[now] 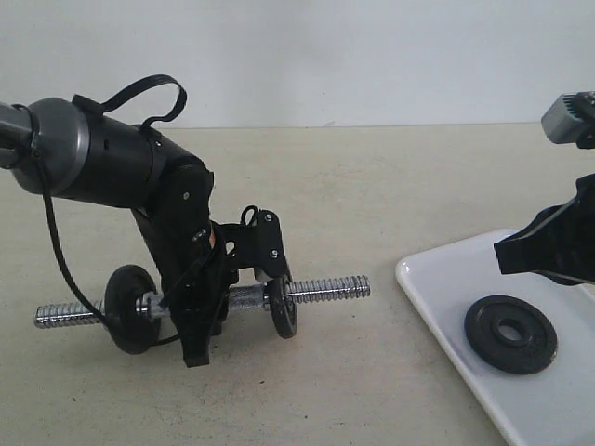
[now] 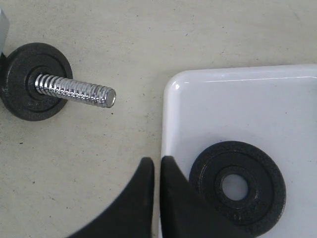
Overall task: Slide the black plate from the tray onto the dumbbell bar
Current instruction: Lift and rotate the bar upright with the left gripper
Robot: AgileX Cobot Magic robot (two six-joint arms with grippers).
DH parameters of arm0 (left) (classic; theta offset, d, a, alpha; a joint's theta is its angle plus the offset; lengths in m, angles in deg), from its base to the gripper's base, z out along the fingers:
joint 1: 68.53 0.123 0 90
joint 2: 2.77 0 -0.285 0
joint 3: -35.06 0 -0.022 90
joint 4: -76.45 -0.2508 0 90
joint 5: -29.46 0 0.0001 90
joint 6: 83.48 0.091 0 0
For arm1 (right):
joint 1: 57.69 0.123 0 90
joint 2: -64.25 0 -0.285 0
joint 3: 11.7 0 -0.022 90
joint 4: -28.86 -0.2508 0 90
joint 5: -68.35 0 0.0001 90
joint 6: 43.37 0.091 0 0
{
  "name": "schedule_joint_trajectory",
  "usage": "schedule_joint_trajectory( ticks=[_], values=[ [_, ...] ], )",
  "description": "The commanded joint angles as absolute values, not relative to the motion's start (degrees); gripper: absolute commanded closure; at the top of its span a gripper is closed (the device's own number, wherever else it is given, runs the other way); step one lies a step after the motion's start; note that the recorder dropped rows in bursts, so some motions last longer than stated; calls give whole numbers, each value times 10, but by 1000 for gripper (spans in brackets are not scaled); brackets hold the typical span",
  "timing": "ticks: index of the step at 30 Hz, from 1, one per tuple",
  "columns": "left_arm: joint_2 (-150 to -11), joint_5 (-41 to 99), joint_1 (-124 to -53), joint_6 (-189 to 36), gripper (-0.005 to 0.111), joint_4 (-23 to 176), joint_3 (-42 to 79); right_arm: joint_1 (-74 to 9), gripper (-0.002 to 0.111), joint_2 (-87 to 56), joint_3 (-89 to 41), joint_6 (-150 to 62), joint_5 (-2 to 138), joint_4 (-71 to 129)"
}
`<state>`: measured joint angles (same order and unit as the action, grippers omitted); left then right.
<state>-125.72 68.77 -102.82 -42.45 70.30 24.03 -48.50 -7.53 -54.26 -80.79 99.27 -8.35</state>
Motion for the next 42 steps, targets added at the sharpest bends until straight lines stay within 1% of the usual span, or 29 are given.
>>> schedule_joint_trajectory(
  ticks=[1,4,7,12,15,24,28,34,42],
  values=[
    [-1269,709,-1031,-431,89,678,232,-484,108,-74,-539,-814,994,-84],
    [-1269,714,-1031,-436,89,678,232,-484,108,-74,-539,-814,994,-84],
    [-1269,726,-1031,-436,82,679,232,-484,108,-74,-539,-814,994,-84],
    [-1269,735,-1031,-462,54,679,232,-484,108,-74,-539,-814,994,-84],
    [-1269,735,-1031,-482,46,679,232,-484,108,-74,-539,-814,995,-84],
    [-1219,739,-1031,-491,45,713,232,-484,108,-74,-539,-814,996,-84],
    [-1187,711,-1031,-469,45,791,232,-484,108,-74,-539,-814,995,-84],
    [-1173,696,-1031,-354,45,952,232,-484,108,-74,-539,-814,996,-84],
    [-1175,686,-1031,-335,47,961,232,-484,108,-74,-539,-814,996,-84]
  ],
)
